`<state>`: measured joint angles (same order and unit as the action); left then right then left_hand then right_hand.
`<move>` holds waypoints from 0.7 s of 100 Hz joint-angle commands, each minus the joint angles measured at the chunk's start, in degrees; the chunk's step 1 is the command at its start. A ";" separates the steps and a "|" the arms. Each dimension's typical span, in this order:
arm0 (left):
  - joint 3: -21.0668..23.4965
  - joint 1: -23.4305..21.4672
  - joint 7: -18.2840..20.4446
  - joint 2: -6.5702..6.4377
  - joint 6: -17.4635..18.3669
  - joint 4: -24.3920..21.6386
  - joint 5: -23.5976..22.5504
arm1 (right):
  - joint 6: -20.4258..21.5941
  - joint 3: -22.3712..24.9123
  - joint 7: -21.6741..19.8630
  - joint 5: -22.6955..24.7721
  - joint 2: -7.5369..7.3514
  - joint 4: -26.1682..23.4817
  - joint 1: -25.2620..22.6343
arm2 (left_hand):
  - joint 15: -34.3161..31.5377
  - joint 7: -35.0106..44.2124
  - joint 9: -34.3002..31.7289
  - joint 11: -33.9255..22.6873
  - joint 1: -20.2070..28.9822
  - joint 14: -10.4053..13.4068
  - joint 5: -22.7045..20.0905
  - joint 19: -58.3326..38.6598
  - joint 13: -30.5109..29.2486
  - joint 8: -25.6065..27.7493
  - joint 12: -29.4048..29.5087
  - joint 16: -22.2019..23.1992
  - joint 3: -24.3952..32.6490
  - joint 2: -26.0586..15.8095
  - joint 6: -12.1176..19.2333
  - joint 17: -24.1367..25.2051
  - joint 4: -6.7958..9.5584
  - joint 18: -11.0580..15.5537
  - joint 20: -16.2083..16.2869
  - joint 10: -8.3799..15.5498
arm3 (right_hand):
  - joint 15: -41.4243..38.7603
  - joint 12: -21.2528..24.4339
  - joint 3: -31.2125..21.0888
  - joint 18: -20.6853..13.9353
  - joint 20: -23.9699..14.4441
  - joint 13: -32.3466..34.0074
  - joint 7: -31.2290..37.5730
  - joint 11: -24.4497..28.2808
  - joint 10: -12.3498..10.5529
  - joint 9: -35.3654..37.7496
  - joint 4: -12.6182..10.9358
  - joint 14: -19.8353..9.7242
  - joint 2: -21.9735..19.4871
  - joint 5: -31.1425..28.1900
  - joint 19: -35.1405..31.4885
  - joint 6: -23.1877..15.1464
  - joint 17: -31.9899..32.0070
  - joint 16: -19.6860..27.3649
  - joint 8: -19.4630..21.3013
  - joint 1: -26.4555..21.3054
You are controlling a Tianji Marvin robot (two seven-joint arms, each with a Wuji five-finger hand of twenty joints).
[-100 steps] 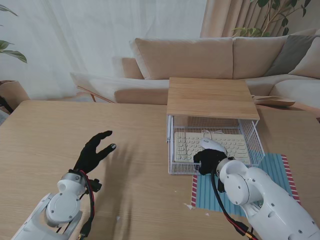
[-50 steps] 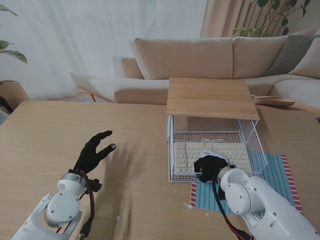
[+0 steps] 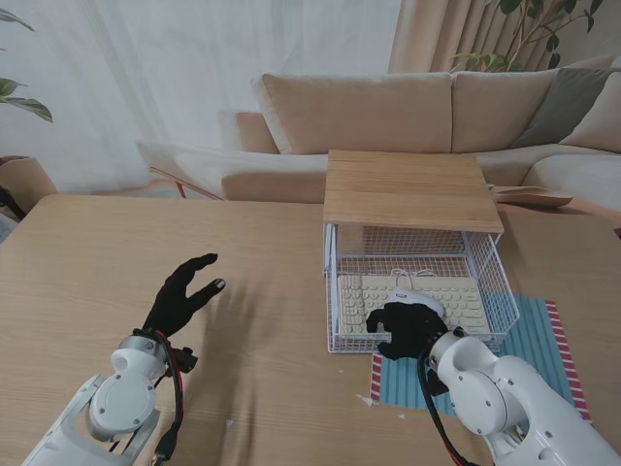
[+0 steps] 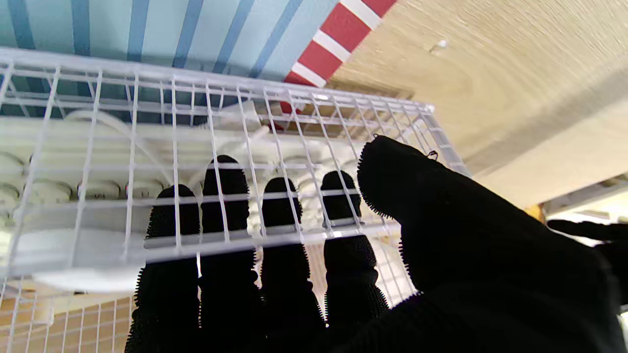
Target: Unroll the mouse pad and set up the keyboard and mouse from the tabletop organizer
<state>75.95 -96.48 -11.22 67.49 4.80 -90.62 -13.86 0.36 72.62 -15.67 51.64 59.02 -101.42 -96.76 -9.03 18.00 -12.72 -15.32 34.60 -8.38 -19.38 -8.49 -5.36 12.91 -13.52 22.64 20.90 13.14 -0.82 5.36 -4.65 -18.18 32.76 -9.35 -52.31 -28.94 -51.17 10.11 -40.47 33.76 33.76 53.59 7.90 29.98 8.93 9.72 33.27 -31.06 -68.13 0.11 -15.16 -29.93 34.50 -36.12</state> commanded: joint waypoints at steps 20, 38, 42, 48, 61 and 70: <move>0.21 -0.26 0.62 0.25 0.06 -0.43 0.05 | 1.90 2.56 -0.71 0.99 0.26 -4.56 -2.24 | 0.99 0.11 1.27 0.09 -0.60 0.58 0.21 1.27 2.15 0.09 0.15 0.93 0.38 -0.39 0.48 0.41 1.55 0.26 0.96 2.26 | 3.19 0.71 0.73 -2.25 -0.66 -6.62 -2.04 -1.97 -1.41 -6.56 -2.45 -0.98 -1.76 4.78 3.06 -0.11 4.84 1.06 1.32 1.90; 0.36 -0.24 0.42 0.30 0.27 -0.51 0.12 | 4.03 4.47 2.55 1.70 0.69 -5.81 -3.11 | 0.96 0.10 1.22 0.00 -0.64 0.57 0.18 1.26 2.12 0.09 0.11 0.93 0.38 -0.37 0.47 0.36 1.55 0.25 0.96 2.27 | 5.38 1.71 2.08 -2.87 -0.47 -9.53 -3.48 -3.21 -1.67 -9.52 -2.47 -1.13 -2.13 7.36 4.52 -0.34 6.91 1.93 0.94 3.51; 0.40 -0.23 0.43 0.30 0.32 -0.51 0.18 | 4.56 4.88 3.47 2.16 0.79 -5.89 -3.03 | 0.95 0.09 1.23 -0.02 -0.62 0.58 0.20 1.26 2.14 0.08 0.10 0.94 0.40 -0.39 0.44 0.37 1.56 0.26 0.96 2.28 | 5.70 1.92 2.40 -3.11 -0.46 -10.07 -3.86 -3.43 -1.85 -10.16 -2.48 -1.29 -2.27 7.99 4.76 -0.44 7.22 2.05 0.83 4.04; 0.47 -0.25 0.42 0.32 0.36 -0.54 0.31 | 4.93 5.48 4.07 2.67 0.88 -6.05 -2.82 | 0.97 0.08 1.24 -0.02 -0.59 0.58 0.24 1.29 2.17 0.08 0.10 0.93 0.44 -0.40 0.44 0.44 1.56 0.25 0.96 2.28 | 6.79 2.89 3.14 -3.48 -0.20 -11.80 -4.66 -4.51 -1.97 -11.97 -2.59 -1.31 -2.47 9.38 6.01 -0.60 8.55 2.53 0.61 4.90; 0.74 -0.27 0.37 0.35 0.59 -0.51 0.49 | 4.45 6.34 5.06 4.34 0.99 -5.71 -2.03 | 0.94 0.08 1.24 -0.03 -0.62 0.60 0.23 1.27 2.13 0.08 0.09 0.93 0.42 -0.33 0.46 0.39 1.55 0.27 0.96 2.25 | 9.32 5.71 4.30 -3.95 0.57 -14.87 -6.46 -7.12 -1.83 -15.16 -2.71 -1.57 -2.00 11.98 9.08 -0.21 10.72 3.79 0.13 6.52; 1.01 -0.16 0.23 0.41 0.74 -0.30 0.75 | 4.63 7.20 3.99 5.29 0.78 -4.94 -1.07 | 0.95 0.08 1.24 -0.03 -0.61 0.63 0.21 1.27 2.15 0.08 0.08 0.92 0.46 -0.35 0.48 0.39 1.55 0.27 0.96 2.25 | 11.85 7.29 4.47 -4.59 1.58 -16.55 -7.94 -8.95 -2.25 -17.10 -2.63 -2.19 -1.54 13.82 11.63 0.02 11.55 5.08 -0.40 7.13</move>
<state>76.70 -96.52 -11.45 67.62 5.30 -90.68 -13.47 5.15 78.96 -10.06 56.66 59.71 -106.83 -98.71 -9.03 18.00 -12.72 -15.32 34.60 -8.38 -19.38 -8.49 -5.35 12.91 -13.52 22.64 20.90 13.14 -0.82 5.36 -4.65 -18.18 32.76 -9.35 -41.86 -22.57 -47.50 7.13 -39.98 19.26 26.69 45.70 6.74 15.67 8.93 8.95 31.83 -19.33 -58.19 0.12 -5.02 -25.92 34.52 -30.95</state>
